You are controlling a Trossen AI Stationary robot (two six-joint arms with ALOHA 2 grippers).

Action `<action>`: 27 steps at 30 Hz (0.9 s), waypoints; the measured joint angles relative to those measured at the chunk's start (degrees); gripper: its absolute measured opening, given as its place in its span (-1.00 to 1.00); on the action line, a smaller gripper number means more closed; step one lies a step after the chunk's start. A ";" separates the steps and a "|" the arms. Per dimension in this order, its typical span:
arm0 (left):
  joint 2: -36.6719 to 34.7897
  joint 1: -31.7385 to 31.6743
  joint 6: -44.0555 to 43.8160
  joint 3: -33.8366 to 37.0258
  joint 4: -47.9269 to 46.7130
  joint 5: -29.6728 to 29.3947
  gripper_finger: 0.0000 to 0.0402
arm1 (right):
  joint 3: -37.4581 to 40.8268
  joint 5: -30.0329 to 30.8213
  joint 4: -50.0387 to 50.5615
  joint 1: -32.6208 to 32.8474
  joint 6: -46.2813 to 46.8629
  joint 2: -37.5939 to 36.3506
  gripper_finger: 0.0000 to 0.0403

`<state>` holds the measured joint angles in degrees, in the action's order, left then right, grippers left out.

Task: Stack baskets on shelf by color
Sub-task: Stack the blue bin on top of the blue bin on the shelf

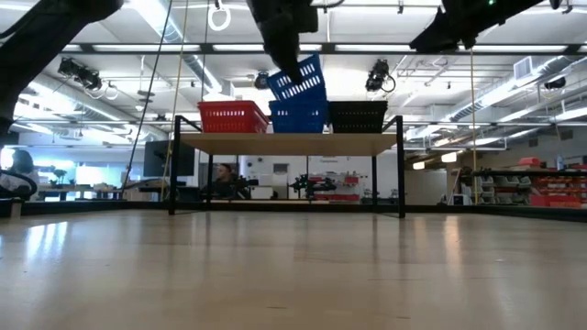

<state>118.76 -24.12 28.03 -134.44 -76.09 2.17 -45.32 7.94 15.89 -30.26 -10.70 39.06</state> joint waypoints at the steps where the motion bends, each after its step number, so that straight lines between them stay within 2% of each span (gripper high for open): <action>1: 0.45 0.03 0.09 0.03 -0.16 -0.01 -0.96 | 0.00 -0.06 0.11 -0.32 0.00 0.24 0.00; 12: 2.07 0.39 -1.66 -0.01 -3.17 -1.14 -0.93 | 0.00 -0.51 0.46 -1.85 0.17 1.65 0.00; 17: 2.06 0.33 -3.67 -0.01 -5.06 -5.01 -0.84 | 0.00 -0.52 0.37 -1.85 0.07 1.67 0.00; 27: 2.03 0.59 -4.95 -0.01 -2.07 -5.30 -0.64 | 0.00 -0.54 -0.25 -1.85 0.02 1.67 0.00</action>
<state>120.79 -23.53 23.07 -134.45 -78.15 -3.14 -45.32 7.40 15.65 -32.12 -10.68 40.73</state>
